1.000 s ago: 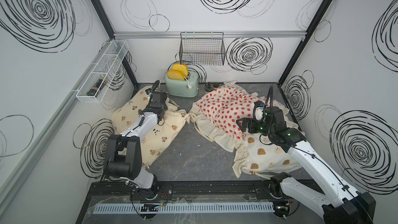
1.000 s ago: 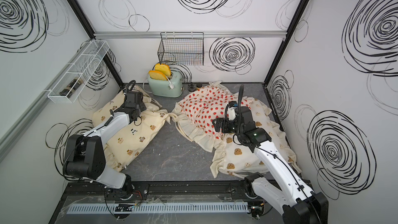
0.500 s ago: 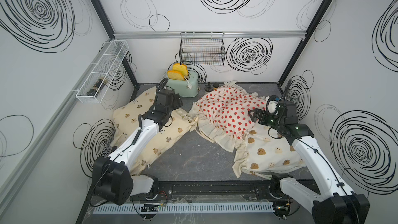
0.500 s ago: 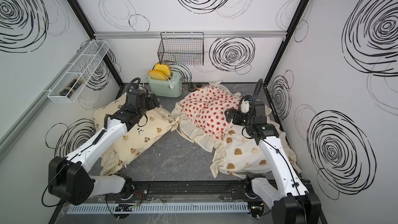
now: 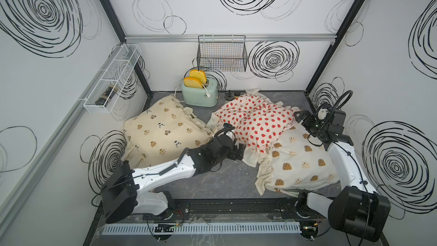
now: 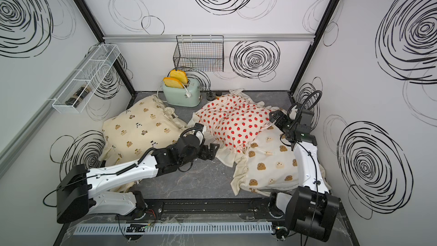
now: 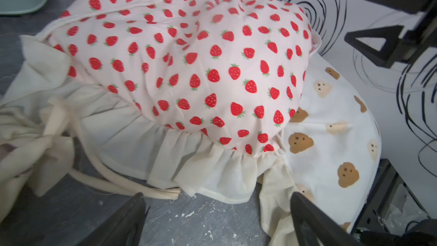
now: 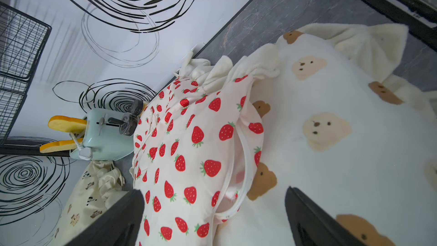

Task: Zip up pillowcases
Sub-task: Move the pillowcase to the center of the board.

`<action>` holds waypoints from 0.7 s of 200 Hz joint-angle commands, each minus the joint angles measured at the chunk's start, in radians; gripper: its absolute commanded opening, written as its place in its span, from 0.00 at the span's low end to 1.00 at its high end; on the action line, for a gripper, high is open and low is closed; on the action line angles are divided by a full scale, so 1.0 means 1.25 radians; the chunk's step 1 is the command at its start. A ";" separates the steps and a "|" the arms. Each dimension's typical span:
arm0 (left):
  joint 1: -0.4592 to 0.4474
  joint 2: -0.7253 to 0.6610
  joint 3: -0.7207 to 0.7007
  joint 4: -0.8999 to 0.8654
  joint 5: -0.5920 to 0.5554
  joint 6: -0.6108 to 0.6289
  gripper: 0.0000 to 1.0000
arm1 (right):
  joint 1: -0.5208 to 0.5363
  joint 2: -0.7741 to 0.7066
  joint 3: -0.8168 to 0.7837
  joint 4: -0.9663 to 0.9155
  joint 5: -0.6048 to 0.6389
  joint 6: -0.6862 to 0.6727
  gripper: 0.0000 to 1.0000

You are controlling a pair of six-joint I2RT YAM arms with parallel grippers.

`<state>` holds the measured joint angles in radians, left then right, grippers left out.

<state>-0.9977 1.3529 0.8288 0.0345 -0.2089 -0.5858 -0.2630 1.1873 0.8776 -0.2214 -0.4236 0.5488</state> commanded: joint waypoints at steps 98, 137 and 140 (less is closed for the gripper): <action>-0.096 0.394 0.132 0.275 -0.047 0.121 0.86 | 0.003 0.222 0.102 0.092 -0.072 0.050 0.90; -0.097 0.488 0.215 0.246 -0.106 0.120 0.79 | 0.012 0.257 0.125 0.090 -0.074 0.045 0.89; -0.098 0.493 0.217 0.247 -0.111 0.118 0.78 | 0.012 0.258 0.126 0.090 -0.072 0.045 0.90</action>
<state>-1.1149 1.9301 1.0504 0.3099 -0.2718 -0.4480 -0.2596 1.4952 1.0103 -0.1230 -0.5030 0.6125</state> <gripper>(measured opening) 0.814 0.892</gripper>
